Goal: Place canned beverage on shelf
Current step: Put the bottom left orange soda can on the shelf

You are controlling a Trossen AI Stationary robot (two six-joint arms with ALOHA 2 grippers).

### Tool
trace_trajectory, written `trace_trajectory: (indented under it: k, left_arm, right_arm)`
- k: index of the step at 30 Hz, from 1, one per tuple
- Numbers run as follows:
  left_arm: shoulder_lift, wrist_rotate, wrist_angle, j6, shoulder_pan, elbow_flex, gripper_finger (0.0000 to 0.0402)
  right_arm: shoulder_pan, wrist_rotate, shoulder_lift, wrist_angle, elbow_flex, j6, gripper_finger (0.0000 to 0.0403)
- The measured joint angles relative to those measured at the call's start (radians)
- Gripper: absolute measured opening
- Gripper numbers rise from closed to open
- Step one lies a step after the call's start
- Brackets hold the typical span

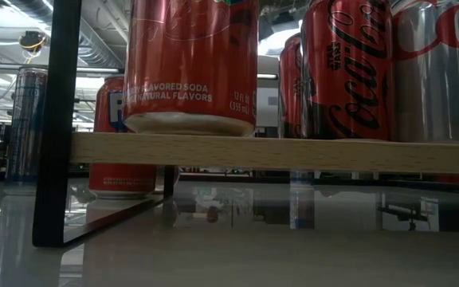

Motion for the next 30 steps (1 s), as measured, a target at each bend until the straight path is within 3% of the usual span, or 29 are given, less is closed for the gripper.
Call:
trace_trajectory:
  k: [5, 16, 30]
  left_arm:
    - [0.000, -0.088, 0.072, 0.105, 0.048, 0.000, 0.0275]
    - [0.000, -0.359, -0.021, 0.371, 0.138, 0.000, 0.0275]
    - [0.091, -0.422, -0.166, 0.671, 0.167, 0.000, 0.0275]
  right_arm:
    - [0.000, 0.000, 0.000, 0.000, 0.000, 0.000, 0.0347]
    - [0.000, 0.000, 0.000, 0.000, 0.000, 0.000, 0.0347]
    - [0.000, 0.002, 0.000, -0.002, 0.000, 0.000, 0.0347]
